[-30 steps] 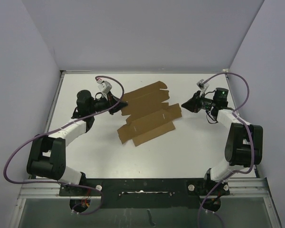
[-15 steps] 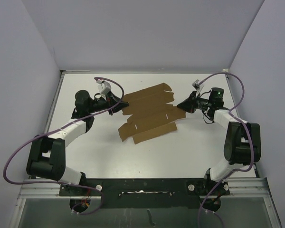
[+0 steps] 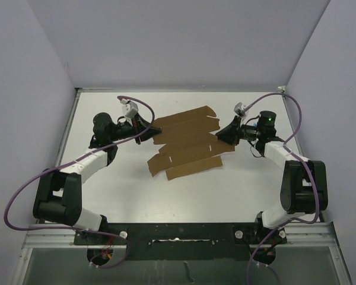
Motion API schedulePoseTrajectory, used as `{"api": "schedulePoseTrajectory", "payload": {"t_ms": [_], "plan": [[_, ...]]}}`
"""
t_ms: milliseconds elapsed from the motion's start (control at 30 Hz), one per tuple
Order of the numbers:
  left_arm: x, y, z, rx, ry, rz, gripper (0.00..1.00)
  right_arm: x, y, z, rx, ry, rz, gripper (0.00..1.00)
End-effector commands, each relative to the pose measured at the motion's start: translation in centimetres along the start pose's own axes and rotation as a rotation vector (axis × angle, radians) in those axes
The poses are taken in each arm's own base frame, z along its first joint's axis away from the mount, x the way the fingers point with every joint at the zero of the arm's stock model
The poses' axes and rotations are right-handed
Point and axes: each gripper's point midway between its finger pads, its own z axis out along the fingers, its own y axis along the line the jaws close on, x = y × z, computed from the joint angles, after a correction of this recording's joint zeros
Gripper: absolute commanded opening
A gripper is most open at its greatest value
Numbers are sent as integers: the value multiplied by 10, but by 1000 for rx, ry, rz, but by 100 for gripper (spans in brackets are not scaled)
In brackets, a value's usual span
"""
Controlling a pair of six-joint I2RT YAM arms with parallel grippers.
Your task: Fold the paper box
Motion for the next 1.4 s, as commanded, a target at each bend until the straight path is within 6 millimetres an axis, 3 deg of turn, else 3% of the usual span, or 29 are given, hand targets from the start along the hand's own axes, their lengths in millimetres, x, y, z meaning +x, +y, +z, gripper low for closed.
{"api": "schedulePoseTrajectory", "payload": {"t_ms": [0,133,300,500,933,1200,1367], "plan": [[-21,-8,-1,31,-42,85,0,-23,26,4,-100,-46,-161,17],[-20,-10,0,41,-41,81,0,-20,25,9,-91,-37,-169,26],[-19,-14,0,72,-41,74,0,-12,11,11,-31,-17,-148,30],[-15,-17,1,113,-31,49,0,-8,21,18,-81,-58,-189,42],[-9,-23,3,193,-16,-10,0,-9,30,24,-98,-111,-258,47],[-6,-23,4,212,-9,-26,0,-1,25,27,-94,-98,-246,38],[-5,-24,4,230,-2,-38,0,0,19,25,-63,-94,-279,49]]}}
